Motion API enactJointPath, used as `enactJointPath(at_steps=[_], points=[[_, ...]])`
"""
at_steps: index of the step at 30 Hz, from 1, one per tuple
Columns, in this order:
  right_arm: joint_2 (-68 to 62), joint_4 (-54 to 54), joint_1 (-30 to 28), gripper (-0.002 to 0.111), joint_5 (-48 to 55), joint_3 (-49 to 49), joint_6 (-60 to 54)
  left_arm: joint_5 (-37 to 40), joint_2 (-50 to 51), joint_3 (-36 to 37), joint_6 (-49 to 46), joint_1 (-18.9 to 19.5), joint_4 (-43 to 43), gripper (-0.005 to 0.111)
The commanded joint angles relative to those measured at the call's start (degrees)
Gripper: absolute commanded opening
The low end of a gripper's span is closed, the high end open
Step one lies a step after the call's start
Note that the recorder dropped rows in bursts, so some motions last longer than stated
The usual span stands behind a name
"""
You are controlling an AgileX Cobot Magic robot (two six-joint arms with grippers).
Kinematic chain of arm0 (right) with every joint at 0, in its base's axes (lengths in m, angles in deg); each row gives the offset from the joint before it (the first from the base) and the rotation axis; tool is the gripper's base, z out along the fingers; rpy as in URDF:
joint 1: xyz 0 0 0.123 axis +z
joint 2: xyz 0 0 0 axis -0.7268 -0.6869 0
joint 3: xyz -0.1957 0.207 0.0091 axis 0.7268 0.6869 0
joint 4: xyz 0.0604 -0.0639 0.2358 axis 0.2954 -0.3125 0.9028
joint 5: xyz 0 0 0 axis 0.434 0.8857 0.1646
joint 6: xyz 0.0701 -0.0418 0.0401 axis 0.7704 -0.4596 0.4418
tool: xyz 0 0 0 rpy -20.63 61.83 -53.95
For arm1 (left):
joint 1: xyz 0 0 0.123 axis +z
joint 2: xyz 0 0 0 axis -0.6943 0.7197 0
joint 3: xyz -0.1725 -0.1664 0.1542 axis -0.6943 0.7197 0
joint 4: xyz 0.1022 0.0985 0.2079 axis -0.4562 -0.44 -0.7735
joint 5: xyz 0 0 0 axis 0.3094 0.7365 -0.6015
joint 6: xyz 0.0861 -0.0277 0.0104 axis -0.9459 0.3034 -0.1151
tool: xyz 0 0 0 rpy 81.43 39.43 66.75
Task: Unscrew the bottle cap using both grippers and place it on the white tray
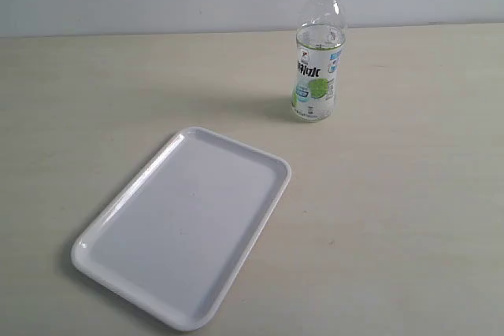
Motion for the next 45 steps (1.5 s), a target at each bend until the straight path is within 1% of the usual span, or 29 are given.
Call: enactJointPath(at_steps=[1,4,8,14,20,21,23,26,29,33,34,37,41,45], points=[[0.39,-0.12,0.09,0.0,-0.12,0.25,-0.25,-0.07,-0.33,0.19,-0.03,0.03,-0.21,0.0],[0.39,-0.82,0.09,0.0,-1.32,0.25,-1.23,-0.07,-0.33,0.19,-0.03,0.03,-0.21,0.0],[0.39,-0.57,0.09,0.0,-6.3,0.25,-1.23,-0.07,-0.33,0.19,-0.03,0.03,-0.21,0.0],[0.39,-0.57,0.09,0.0,-7.72,0.25,-1.12,-0.07,-0.33,0.19,-0.03,0.03,-0.21,0.0],[0.39,-0.1,0.09,0.0,-25.15,0.25,-0.61,-0.07,-0.33,0.19,-0.03,0.03,-0.21,0.0],[0.39,-0.1,0.09,0.0,-28.09,0.25,0.55,-0.07,-0.33,0.19,-0.03,0.03,-0.21,0.0],[0.39,-0.1,0.09,0.0,-31.85,0.25,7.83,-0.07,-0.33,0.19,-0.03,0.03,-0.21,0.0],[0.39,-0.1,0.09,0.0,-31.4,0.25,25.9,-0.07,-0.33,0.19,-0.03,0.03,-0.21,0.0],[0.29,-0.1,0.09,0.0,-28.41,0.25,25.91,-0.07,-0.33,0.19,-0.03,0.03,-0.21,0.0],[0.29,-0.34,0.09,0.0,-14.59,0.25,25.78,-0.07,-0.33,0.19,-0.03,0.03,-0.21,0.0],[0.29,-0.34,0.09,0.0,-12.58,0.25,25.78,-0.07,-0.33,0.19,-0.03,0.03,-0.21,0.0],[0.29,-0.35,0.09,0.0,-12.2,0.25,24.33,-0.07,-0.33,0.19,-0.03,0.03,-0.21,0.0],[0.29,-0.49,0.09,0.0,-14.46,0.25,22.35,-0.07,-0.33,0.19,-0.03,0.03,-0.21,0.0],[0.16,1.63,0.09,0.0,-21.55,0.25,13.18,-0.07,-0.33,0.19,-0.03,0.03,-0.21,0.0]])
